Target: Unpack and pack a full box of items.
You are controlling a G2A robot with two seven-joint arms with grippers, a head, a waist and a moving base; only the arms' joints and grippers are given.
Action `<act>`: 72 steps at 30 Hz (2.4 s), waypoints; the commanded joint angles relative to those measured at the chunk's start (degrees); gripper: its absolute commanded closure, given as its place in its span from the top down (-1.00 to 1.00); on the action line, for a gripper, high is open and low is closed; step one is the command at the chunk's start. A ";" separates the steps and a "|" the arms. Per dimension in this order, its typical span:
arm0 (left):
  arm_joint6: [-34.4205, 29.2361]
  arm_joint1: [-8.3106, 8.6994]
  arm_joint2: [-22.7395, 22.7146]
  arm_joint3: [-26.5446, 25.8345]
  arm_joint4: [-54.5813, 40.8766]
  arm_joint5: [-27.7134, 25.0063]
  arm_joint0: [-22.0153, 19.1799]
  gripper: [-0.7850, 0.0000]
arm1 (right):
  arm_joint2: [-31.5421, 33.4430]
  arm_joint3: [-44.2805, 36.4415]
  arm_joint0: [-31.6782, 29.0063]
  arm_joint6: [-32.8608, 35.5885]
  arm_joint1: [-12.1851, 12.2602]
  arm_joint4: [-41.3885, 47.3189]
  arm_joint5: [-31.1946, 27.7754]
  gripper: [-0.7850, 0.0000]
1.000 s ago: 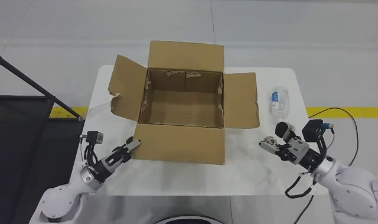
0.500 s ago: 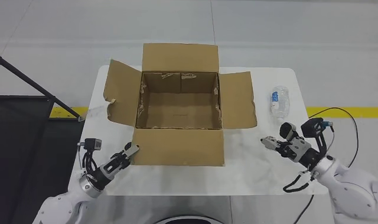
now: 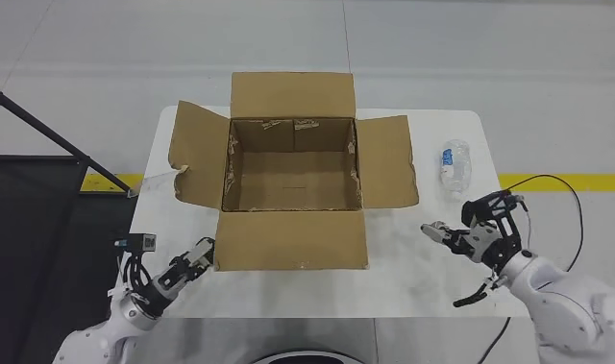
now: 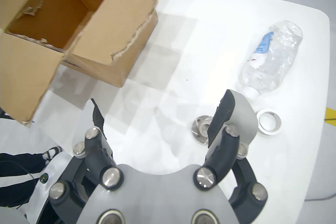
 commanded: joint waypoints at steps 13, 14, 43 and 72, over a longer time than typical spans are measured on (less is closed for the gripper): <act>-0.72 0.08 -1.24 0.44 -2.33 -2.13 1.41 1.00 | -9.61 12.17 14.35 16.05 0.36 -8.44 10.75 0.61; -0.72 0.08 -1.24 0.44 -2.33 -2.13 1.41 1.00 | -10.02 13.15 15.18 16.61 0.36 -8.84 11.31 0.54; -0.72 0.08 -1.24 0.44 -2.33 -2.13 1.41 1.00 | -16.07 19.32 19.81 22.79 0.44 -13.05 16.06 -0.11; -0.72 0.08 -1.24 0.44 -2.33 -2.13 1.41 1.00 | -9.99 0.13 18.24 13.42 0.88 -3.91 14.22 -1.00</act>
